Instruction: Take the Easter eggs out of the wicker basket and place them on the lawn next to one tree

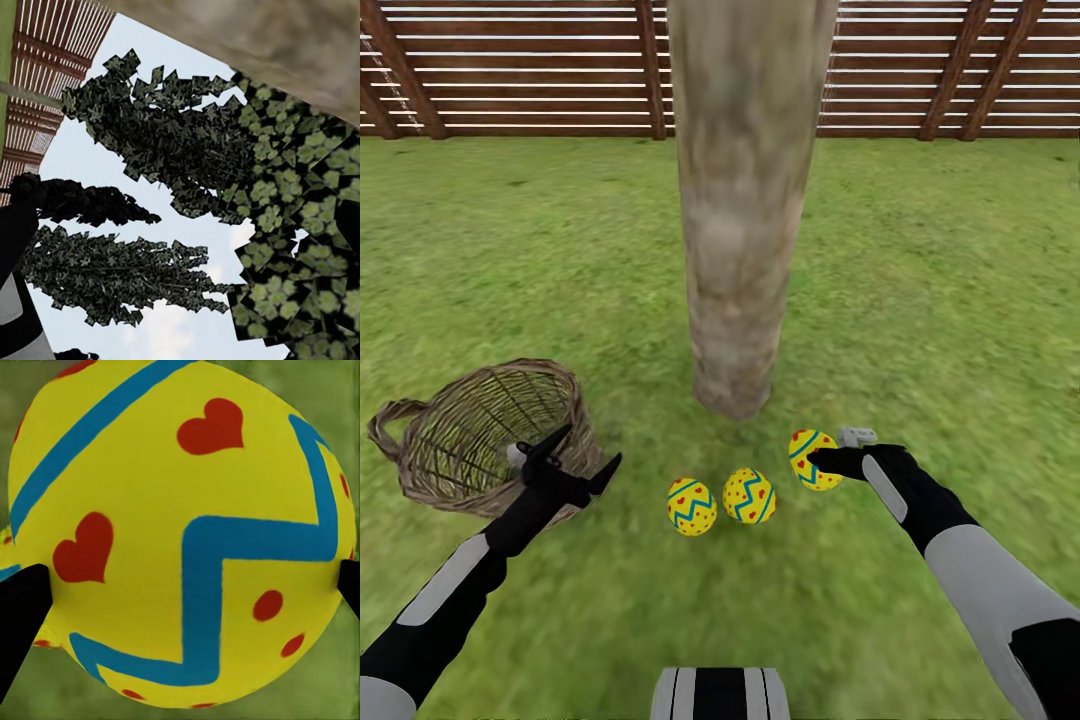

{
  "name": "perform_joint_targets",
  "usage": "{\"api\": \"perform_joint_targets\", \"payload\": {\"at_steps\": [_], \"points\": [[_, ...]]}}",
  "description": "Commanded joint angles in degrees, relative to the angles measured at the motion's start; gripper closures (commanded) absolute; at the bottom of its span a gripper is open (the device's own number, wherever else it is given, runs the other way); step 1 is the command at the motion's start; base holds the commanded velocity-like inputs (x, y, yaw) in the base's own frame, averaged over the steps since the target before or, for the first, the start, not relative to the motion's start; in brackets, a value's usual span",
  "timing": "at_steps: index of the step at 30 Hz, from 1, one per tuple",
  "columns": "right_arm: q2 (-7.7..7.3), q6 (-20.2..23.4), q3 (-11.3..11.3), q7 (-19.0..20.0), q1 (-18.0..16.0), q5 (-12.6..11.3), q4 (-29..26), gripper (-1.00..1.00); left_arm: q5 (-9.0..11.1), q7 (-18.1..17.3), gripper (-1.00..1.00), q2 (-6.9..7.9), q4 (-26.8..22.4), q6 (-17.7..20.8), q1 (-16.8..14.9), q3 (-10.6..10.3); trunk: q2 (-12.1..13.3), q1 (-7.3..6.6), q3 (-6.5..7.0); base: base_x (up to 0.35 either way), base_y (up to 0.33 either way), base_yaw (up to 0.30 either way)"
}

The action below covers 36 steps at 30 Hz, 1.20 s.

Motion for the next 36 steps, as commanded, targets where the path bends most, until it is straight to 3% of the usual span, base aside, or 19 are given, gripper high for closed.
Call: {"api": "perform_joint_targets", "payload": {"at_steps": [1,5,7,24,36], "points": [[0.04,0.2,0.2,0.1,0.0,0.2,0.0,1.00,0.2,-0.2,-1.00,0.04,0.0,0.2,-0.1,-0.2,0.0,-0.02,-0.04,-0.071,-0.323,0.013],[2.20,0.3,3.8,-0.1,0.0,5.2,0.1,1.00,0.2,-0.2,-1.00,0.07,0.0,0.2,-0.1,-0.2,0.0,-0.02,-0.04,-0.084,-0.324,0.231],[2.86,0.2,4.3,-0.2,0.0,6.1,0.2,1.00,0.2,-0.1,-1.00,0.08,0.2,0.2,-0.1,-0.2,0.0,-0.02,-0.04,-0.045,-0.140,0.288],[2.88,-0.8,3.6,-0.1,0.0,6.0,0.3,1.00,0.2,-0.5,-1.00,0.09,0.6,0.3,-0.1,-0.2,0.0,0.01,-0.26,-0.001,-0.004,0.045],[2.77,-2.8,3.4,-0.2,-0.1,5.9,0.3,1.00,0.2,-0.1,-1.00,0.06,0.0,0.2,0.0,-0.2,-0.2,0.32,-2.92,0.000,0.000,0.000]]}}
